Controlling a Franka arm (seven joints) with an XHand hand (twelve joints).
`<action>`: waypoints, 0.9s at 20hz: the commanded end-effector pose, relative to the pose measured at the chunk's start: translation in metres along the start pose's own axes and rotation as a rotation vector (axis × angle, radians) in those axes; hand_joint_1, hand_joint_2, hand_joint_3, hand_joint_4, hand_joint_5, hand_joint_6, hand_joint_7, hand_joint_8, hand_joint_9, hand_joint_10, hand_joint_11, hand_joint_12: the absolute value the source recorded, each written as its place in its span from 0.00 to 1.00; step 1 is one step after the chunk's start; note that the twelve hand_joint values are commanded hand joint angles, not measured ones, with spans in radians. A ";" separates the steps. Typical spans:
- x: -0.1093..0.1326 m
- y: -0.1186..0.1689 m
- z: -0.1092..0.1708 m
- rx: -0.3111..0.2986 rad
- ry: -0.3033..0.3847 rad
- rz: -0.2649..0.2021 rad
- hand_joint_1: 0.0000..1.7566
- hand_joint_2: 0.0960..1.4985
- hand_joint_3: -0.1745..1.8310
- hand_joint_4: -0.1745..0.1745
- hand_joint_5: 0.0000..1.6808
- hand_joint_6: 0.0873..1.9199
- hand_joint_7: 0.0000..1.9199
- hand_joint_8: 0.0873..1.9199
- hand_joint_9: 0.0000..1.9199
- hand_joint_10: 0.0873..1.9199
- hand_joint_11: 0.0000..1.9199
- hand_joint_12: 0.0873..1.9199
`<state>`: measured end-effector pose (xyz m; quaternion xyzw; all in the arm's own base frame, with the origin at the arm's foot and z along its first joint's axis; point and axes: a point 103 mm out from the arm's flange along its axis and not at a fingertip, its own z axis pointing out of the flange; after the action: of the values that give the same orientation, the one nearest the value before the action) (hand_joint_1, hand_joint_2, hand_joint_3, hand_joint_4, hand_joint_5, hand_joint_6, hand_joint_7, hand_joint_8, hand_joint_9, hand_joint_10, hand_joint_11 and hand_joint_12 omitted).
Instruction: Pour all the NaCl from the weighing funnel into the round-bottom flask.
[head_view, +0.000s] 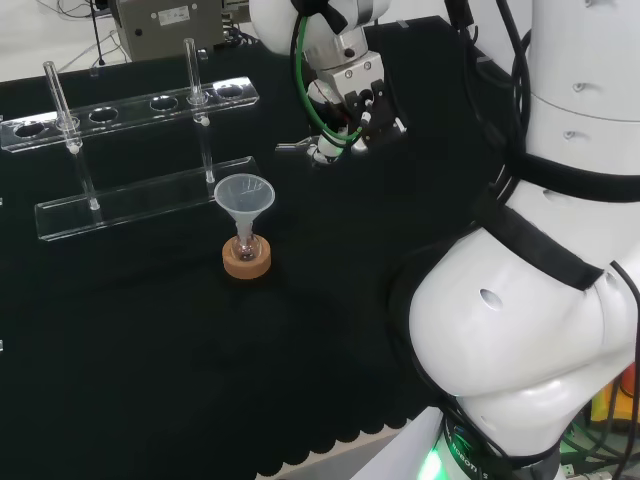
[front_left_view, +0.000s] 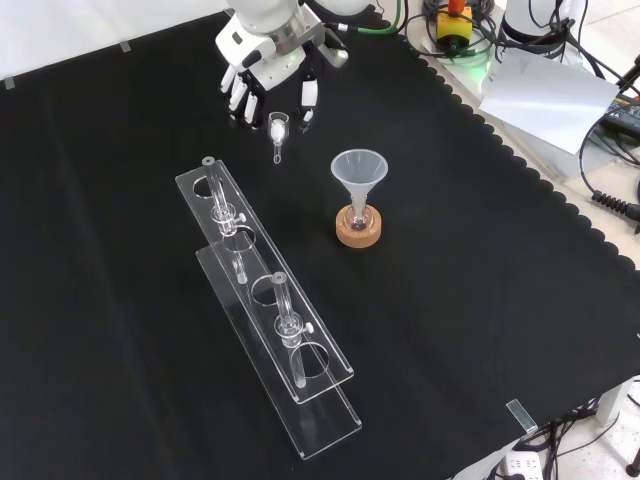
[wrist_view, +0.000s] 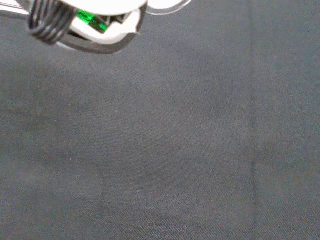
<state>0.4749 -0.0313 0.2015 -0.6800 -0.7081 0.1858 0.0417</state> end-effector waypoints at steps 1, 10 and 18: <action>-0.001 -0.007 -0.007 -0.011 0.009 0.005 0.62 0.39 0.49 1.00 0.68 0.48 0.32 0.29 0.46 0.20 0.32 0.61; -0.004 -0.034 -0.028 -0.038 0.002 -0.001 0.62 0.38 0.50 1.00 0.68 0.49 0.32 0.29 0.46 0.20 0.32 0.61; 0.012 -0.080 -0.054 -0.010 -0.031 0.013 0.62 0.38 0.50 1.00 0.68 0.49 0.32 0.29 0.47 0.19 0.32 0.61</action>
<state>0.4428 -0.0241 0.2601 -0.6840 -0.7083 0.1727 0.0231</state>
